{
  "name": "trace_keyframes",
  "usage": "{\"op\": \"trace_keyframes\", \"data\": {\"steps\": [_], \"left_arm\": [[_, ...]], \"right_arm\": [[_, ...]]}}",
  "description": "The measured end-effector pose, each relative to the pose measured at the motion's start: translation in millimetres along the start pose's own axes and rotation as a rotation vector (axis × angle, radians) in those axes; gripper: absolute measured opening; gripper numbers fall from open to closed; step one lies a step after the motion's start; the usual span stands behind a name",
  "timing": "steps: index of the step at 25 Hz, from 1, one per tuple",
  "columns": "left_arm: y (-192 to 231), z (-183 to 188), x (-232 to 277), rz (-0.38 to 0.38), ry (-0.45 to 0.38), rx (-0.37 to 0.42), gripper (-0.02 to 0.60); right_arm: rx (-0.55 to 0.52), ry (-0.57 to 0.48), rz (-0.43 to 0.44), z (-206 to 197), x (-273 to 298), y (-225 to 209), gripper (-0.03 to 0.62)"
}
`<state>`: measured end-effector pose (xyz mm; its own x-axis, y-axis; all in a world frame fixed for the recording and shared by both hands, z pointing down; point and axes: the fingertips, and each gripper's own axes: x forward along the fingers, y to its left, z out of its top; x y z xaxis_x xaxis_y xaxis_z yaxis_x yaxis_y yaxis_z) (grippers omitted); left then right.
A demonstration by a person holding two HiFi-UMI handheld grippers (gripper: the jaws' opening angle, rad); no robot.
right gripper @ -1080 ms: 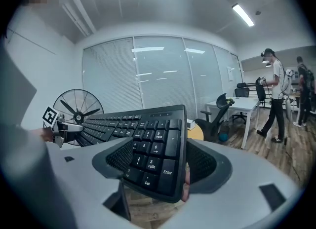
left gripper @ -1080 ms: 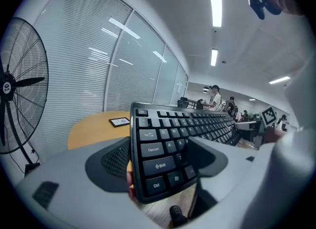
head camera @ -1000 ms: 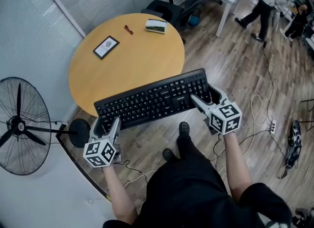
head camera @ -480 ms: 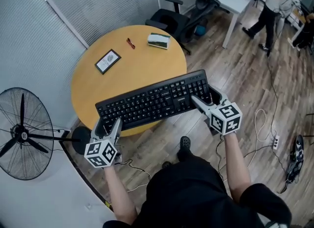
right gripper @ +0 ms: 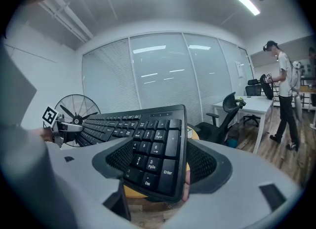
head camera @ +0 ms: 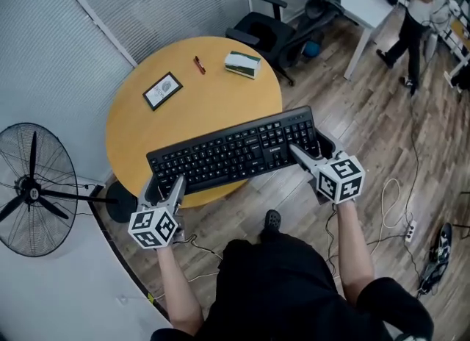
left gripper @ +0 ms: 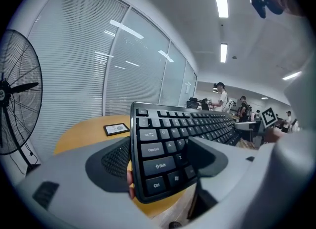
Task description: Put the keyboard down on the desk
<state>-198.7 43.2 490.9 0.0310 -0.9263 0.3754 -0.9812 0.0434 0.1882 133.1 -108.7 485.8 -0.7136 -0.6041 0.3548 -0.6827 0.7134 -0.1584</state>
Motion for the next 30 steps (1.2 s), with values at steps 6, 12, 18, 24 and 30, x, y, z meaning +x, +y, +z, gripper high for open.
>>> {"op": "trace_keyframes", "data": {"steps": [6,12,18,24,30], "left_arm": [[1,-5,0,0.03,0.029,-0.013,0.351],[14,-25,-1,0.061,0.074,-0.043,0.351],[33,-24,23,0.054,0.087,-0.052,0.353],[59,-2,69,0.014,0.091,-0.067,0.353],[89,18,116,-0.033,0.098,-0.06,0.353]], "right_arm": [[0.009,0.025,0.032,-5,10,-4,0.345],[0.018,0.067,0.058,-22,28,2,0.345],[0.021,0.088,0.047,-21,56,-2,0.345],[0.014,0.101,0.007,4,94,-13,0.344],[0.028,0.11,-0.044,19,133,-21,0.345]]}}
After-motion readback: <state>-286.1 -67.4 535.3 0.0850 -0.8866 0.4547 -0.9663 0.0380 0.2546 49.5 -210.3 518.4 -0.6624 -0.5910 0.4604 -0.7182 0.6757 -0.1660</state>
